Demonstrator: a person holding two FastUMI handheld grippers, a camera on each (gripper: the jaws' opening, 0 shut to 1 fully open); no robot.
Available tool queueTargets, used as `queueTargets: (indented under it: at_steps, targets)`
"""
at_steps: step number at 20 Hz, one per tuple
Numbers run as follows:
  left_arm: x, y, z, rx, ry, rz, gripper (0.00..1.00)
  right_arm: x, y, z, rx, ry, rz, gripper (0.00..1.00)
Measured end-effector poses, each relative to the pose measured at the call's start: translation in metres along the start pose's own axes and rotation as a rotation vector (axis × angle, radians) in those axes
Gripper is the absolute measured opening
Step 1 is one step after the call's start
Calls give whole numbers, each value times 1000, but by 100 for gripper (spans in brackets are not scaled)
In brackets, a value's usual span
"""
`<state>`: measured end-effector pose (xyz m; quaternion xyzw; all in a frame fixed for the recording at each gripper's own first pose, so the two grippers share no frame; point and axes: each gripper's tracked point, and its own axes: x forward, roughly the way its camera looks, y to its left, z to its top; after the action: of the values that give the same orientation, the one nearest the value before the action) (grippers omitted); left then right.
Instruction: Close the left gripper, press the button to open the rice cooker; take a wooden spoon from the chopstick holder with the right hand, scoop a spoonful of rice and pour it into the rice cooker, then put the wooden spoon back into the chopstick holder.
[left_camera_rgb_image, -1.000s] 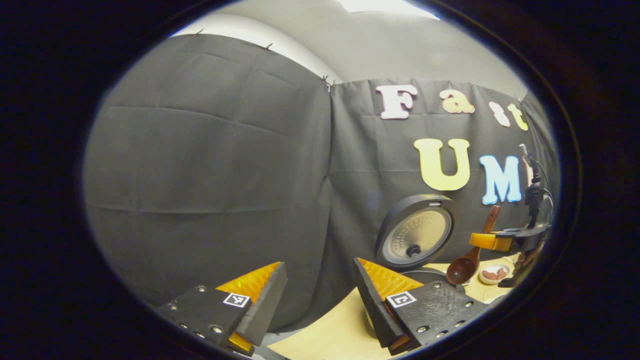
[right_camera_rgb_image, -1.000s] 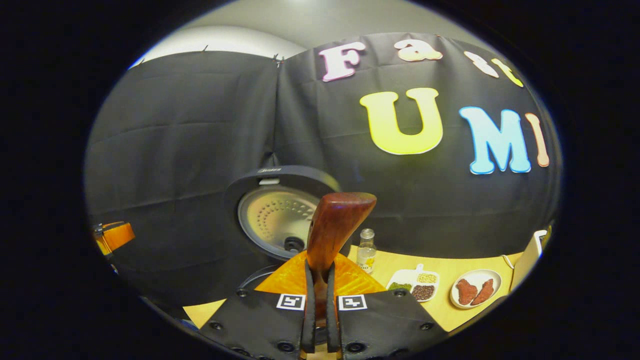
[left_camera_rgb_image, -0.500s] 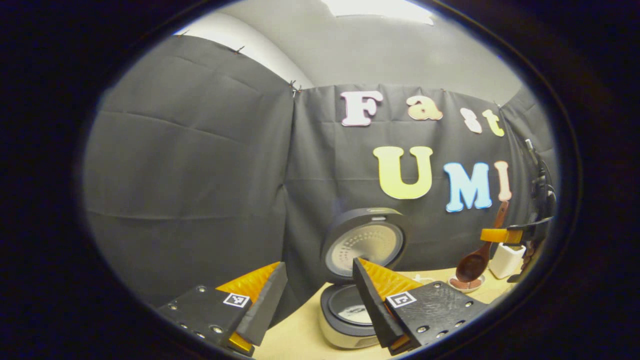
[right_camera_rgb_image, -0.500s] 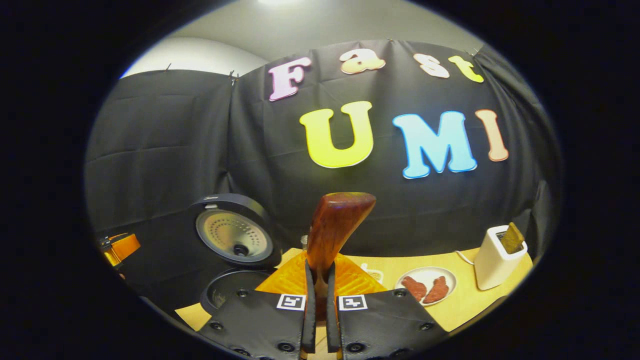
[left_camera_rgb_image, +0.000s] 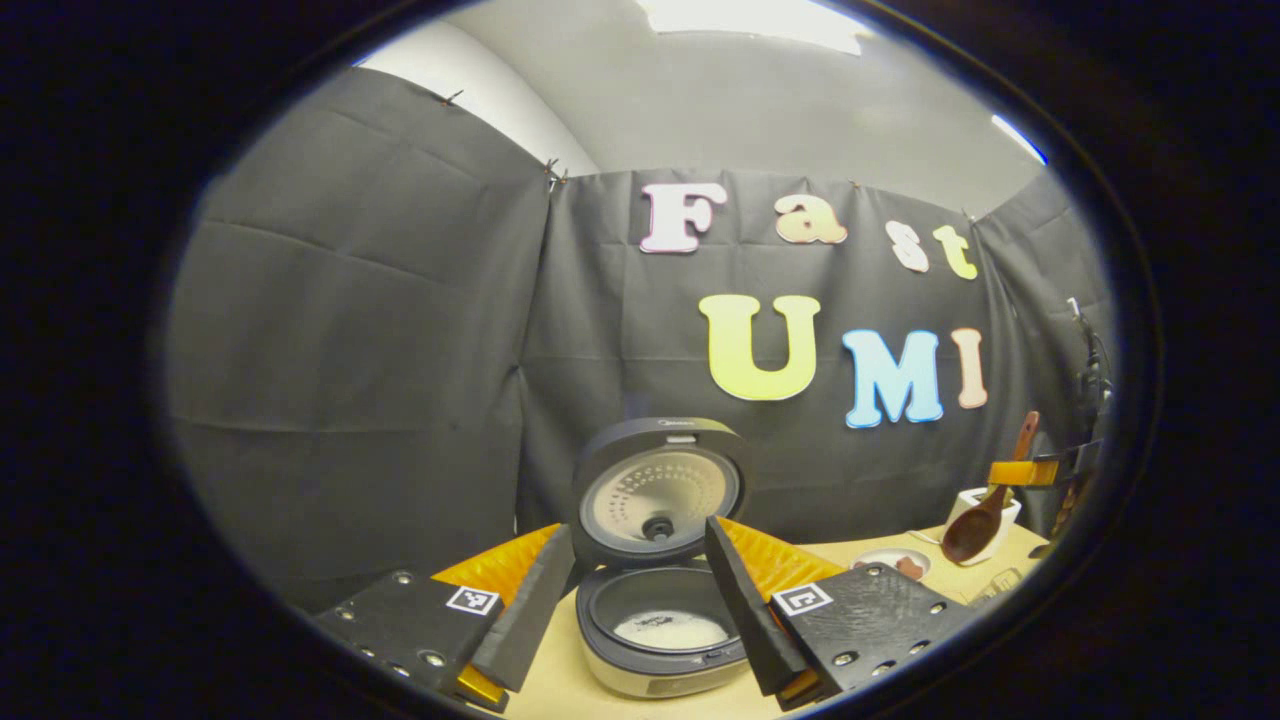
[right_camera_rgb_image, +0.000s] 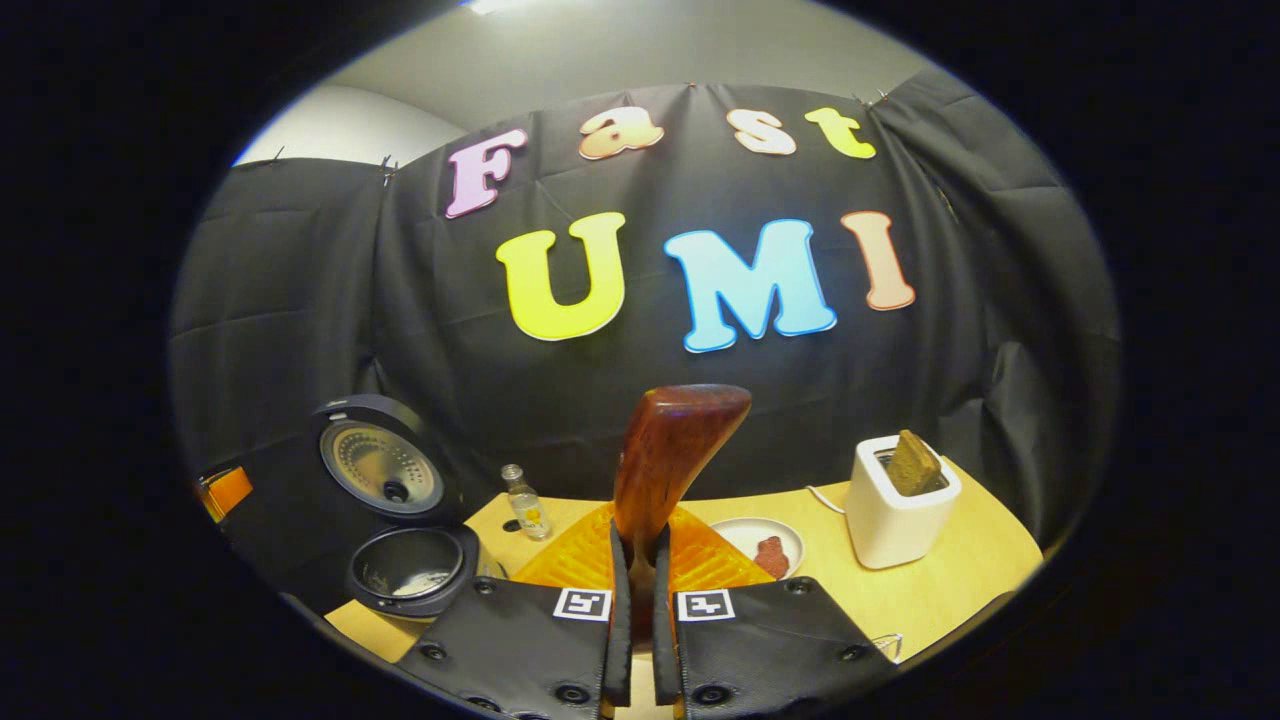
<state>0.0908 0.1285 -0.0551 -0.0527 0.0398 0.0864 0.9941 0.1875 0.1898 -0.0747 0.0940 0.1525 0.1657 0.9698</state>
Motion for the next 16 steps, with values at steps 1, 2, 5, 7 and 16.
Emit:
queueTargets:
  at_steps: [1, 2, 5, 7, 16]
  targets:
    - [1, -6, 1, 2, -1, -5, 81, -5, -15, -3, 3, 2, -26, 10]
    - [0, -10, 3, 2, -3, -11, 81, -10, -30, -4, 7, 5, -52, 10]
    - [-2, -24, 4, 5, -1, -30, 81, -24, -76, -11, 23, 14, -131, 10]
    - [-4, -33, 4, 8, 3, -44, 82, -34, -102, -15, 35, 20, -175, 10]
    - [-9, -58, 15, 42, 2, -83, 81, -62, -169, -54, 85, 71, -291, 10]
